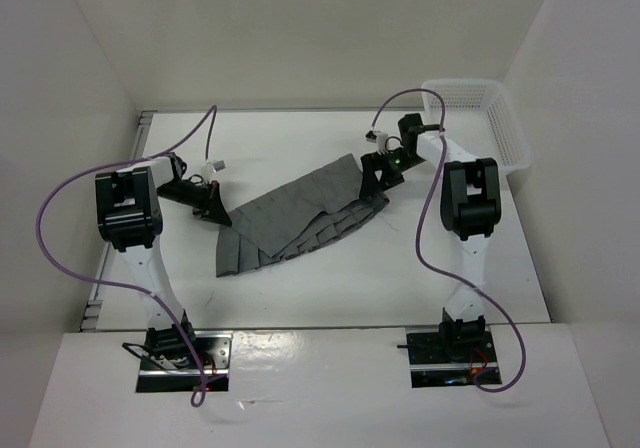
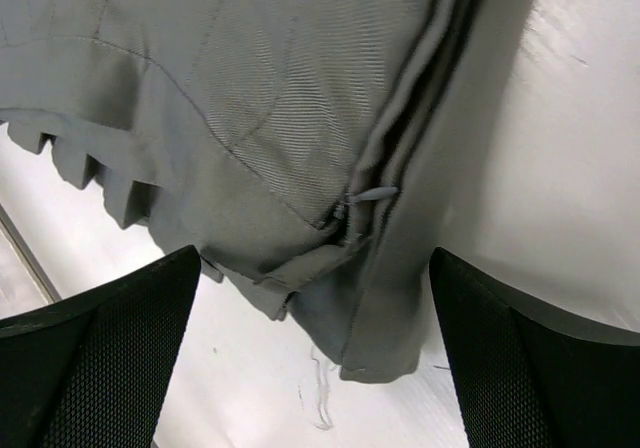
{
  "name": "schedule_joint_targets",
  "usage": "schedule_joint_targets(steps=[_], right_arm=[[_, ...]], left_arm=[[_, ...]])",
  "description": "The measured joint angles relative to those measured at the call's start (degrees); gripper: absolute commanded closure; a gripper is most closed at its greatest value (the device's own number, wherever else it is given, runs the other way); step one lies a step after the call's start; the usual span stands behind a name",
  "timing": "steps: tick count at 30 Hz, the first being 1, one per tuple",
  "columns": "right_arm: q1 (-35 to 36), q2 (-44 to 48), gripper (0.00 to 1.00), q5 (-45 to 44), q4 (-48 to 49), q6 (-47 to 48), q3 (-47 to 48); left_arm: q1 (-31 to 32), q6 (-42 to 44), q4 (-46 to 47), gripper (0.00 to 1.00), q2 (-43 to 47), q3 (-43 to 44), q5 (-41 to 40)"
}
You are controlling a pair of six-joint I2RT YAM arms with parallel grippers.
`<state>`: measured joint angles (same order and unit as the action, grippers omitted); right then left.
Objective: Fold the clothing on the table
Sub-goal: Fold the skirt
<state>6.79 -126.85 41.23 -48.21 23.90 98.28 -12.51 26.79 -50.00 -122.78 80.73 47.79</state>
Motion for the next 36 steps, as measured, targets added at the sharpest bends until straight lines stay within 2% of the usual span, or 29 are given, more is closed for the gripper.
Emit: schedule_joint_targets(steps=[12,17,23,24,29,33,34,36], right_arm=[[-3.2,-3.2,0.01,7.0,-0.2,-0.7,2.5],[-3.2,-5.5,0.06,10.7,-0.7,-0.9,4.8],[-2.9,-6.8,0.26,12.4,-0.8,-1.2,5.2],[-2.8,-6.9,0.33,12.3,-0.9,-1.3,5.2],[-2.3,-8.3,0.53,12.3,-1.0,-1.6,5.2],[-1.8,-9.2,0.74,12.1,-1.2,-2.0,5.4],[-1.7,-9.5,0.84,12.1,-1.2,-2.0,5.5],[-1.6,-9.9,0.94,11.9,-1.4,-2.1,5.8]], left_arm=[[0.0,0.0,-0.3,1.00,0.0,0.0,-0.2],[0.0,0.0,-0.4,1.00,0.0,0.0,-0.2],[0.0,-0.1,-0.4,1.00,0.0,0.0,-0.5],[0.0,-0.1,-0.4,1.00,0.0,0.0,-0.5],[0.0,-0.2,-0.6,1.00,0.0,0.1,-0.6],[0.0,-0.2,-0.7,1.00,0.0,0.2,-0.9],[0.0,-0.2,-0.7,1.00,0.0,0.2,-0.9],[0.3,-0.2,-0.9,1.00,0.0,0.3,-1.0]])
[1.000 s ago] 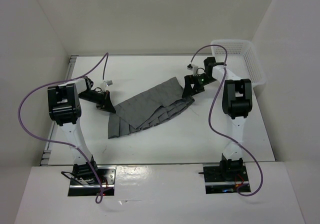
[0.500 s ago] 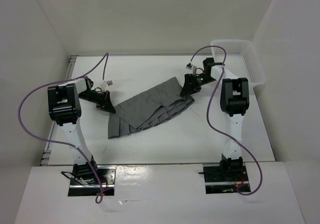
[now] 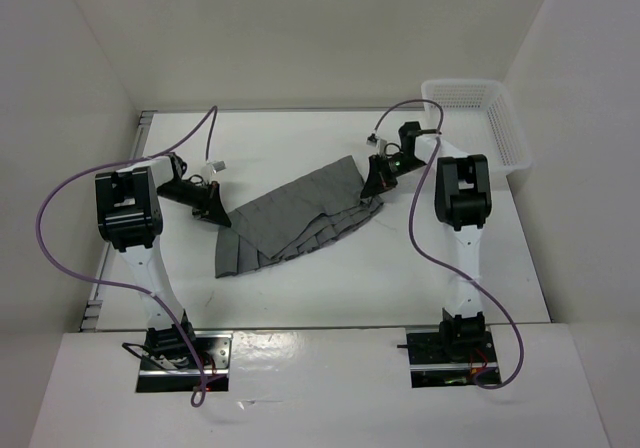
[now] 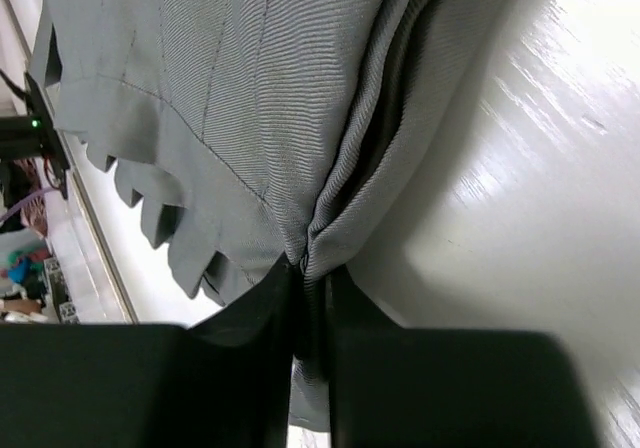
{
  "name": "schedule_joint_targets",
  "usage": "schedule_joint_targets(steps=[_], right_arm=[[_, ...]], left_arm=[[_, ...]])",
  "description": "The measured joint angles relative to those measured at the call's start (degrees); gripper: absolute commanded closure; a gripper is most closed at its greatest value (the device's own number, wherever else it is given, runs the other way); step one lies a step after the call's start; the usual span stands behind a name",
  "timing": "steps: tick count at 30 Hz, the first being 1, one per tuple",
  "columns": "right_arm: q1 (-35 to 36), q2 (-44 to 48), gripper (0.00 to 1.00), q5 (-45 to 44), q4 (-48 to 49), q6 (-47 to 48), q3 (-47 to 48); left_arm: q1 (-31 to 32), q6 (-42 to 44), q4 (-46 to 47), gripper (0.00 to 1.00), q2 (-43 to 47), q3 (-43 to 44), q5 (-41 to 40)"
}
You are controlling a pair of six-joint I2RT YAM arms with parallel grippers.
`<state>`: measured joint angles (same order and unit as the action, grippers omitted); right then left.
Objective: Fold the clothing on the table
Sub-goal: Fold the skirt
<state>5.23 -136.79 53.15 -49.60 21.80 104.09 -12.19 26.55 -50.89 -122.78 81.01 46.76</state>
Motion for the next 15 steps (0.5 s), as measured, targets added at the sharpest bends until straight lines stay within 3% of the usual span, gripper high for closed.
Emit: schedule_joint_targets(steps=[1,7,15], right_arm=[[0.1,-0.2,1.00,-0.2,-0.2,0.0,0.3],[1.3,-0.2,1.00,-5.0,-1.5,-1.3,2.8],[3.4,7.0,1.00,-20.5,-2.2,-2.6,5.2]], left_arm=[[0.1,0.0,0.0,1.00,0.0,0.1,-0.1],[1.9,-1.5,0.3,1.00,0.0,1.2,-1.6],[4.5,-5.3,2.6,1.00,-2.8,6.8,-1.6]])
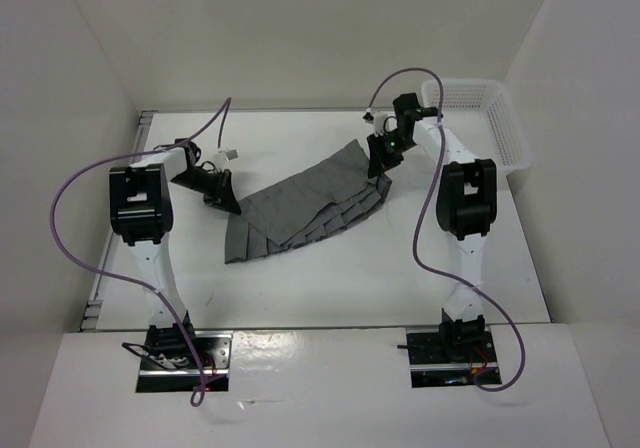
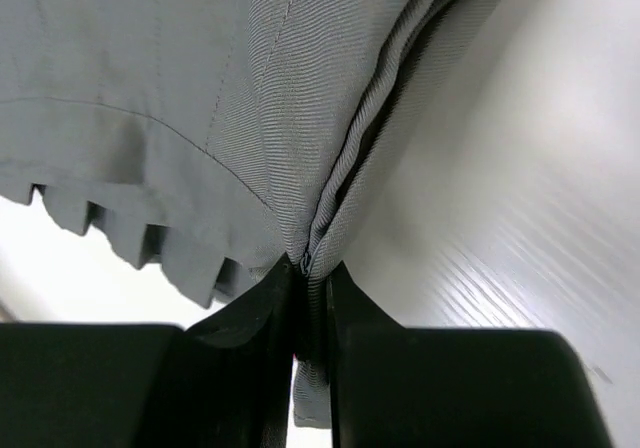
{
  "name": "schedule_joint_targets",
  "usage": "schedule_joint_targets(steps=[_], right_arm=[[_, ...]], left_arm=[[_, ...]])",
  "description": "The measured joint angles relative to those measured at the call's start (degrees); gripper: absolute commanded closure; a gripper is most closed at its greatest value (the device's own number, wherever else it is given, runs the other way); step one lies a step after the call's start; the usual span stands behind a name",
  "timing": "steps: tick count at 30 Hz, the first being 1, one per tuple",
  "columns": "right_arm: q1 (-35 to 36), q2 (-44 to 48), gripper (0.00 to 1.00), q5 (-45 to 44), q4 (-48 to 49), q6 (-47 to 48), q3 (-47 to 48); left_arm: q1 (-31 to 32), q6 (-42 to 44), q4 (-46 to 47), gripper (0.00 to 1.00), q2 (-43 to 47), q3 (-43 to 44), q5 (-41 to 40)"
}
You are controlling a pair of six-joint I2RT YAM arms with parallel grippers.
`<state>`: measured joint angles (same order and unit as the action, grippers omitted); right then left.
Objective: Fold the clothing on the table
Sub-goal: Fold the skirt
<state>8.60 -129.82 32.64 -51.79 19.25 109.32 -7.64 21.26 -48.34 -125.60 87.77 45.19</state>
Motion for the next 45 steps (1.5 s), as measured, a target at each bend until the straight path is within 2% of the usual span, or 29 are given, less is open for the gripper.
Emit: schedule_joint_targets(steps=[9,17,22,29,38,45], right_arm=[[5.7,10.4,1.00,-13.5,-1.0,-0.1,4.8],[21.4,10.9,1.00,-23.9,-2.6,-0.2,5.3],[28.0,7.3,1.00,-24.3,-5.2,-0.4,10.7],[29.7,4.2,1.00,-23.6,-7.0,-0.8,14.0],[37.0,0.6,1.00,-21.3,-8.0,-0.8,14.4],[39.1,-2.1,1.00,-19.7,-9.0,-1.1,17.8]], left_arm=[[2.9,-5.0,1.2,1.00,-4.4,6.6,1.8],[5.4,-7.1,0.8,1.00,-6.5,9.5,3.5],[6.6,-8.2,1.1,1.00,-6.6,9.2,3.7],[6.8,-9.5,1.6,1.00,-6.6,8.0,5.2],[6.8,-9.7,1.7,1.00,-6.6,8.0,5.2],[6.8,-10.0,1.8,1.00,-6.6,8.0,5.2]])
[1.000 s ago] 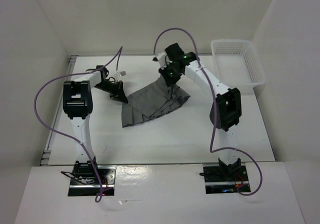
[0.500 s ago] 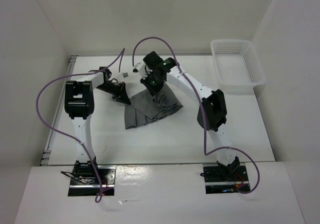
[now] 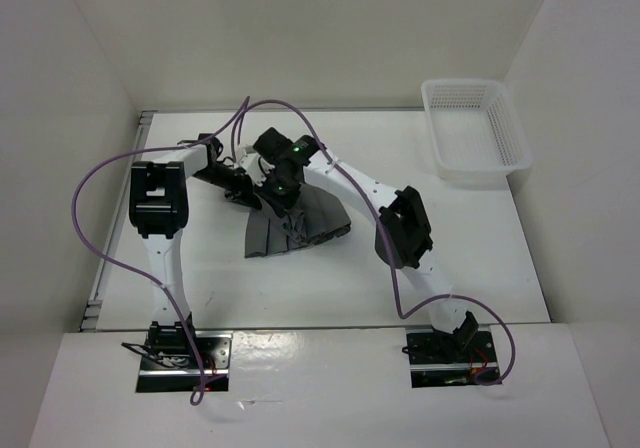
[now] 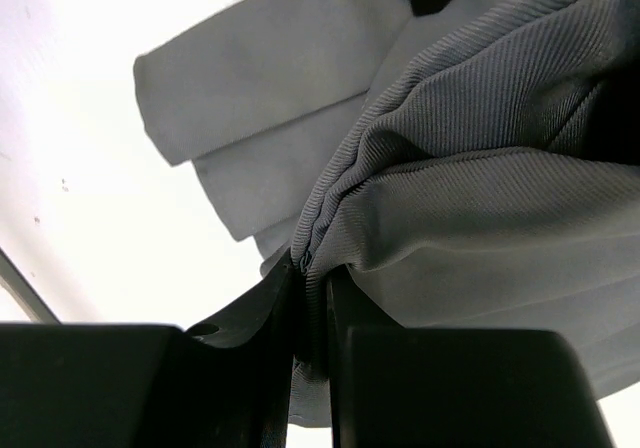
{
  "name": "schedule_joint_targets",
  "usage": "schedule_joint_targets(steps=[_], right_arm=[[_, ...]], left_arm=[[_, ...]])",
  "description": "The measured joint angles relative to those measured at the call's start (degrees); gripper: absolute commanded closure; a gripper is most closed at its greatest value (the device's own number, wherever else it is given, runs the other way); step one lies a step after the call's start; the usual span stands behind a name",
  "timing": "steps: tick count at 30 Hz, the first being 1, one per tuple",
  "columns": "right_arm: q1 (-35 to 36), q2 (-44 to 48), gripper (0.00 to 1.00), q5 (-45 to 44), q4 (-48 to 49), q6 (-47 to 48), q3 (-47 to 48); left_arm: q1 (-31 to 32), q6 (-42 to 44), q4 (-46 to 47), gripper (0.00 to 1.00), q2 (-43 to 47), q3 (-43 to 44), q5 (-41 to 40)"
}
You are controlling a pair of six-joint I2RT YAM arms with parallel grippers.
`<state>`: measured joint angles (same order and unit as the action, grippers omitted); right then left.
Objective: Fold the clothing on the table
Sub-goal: Fold the skirt
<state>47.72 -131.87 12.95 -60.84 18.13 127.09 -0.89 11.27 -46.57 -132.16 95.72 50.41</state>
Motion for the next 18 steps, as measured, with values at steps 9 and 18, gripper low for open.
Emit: schedule_joint_targets(steps=[9,18], right_arm=[[-0.4,-5.7,1.00,0.8,-1.8,-2.5,9.8],[-0.3,-6.5,0.81,4.0,-3.5,-3.1,11.3]], left_arm=[[0.0,-1.1,0.4,1.00,0.0,-0.3,0.0],[0.0,-1.1,0.6,1.00,0.3,-0.5,-0.1]])
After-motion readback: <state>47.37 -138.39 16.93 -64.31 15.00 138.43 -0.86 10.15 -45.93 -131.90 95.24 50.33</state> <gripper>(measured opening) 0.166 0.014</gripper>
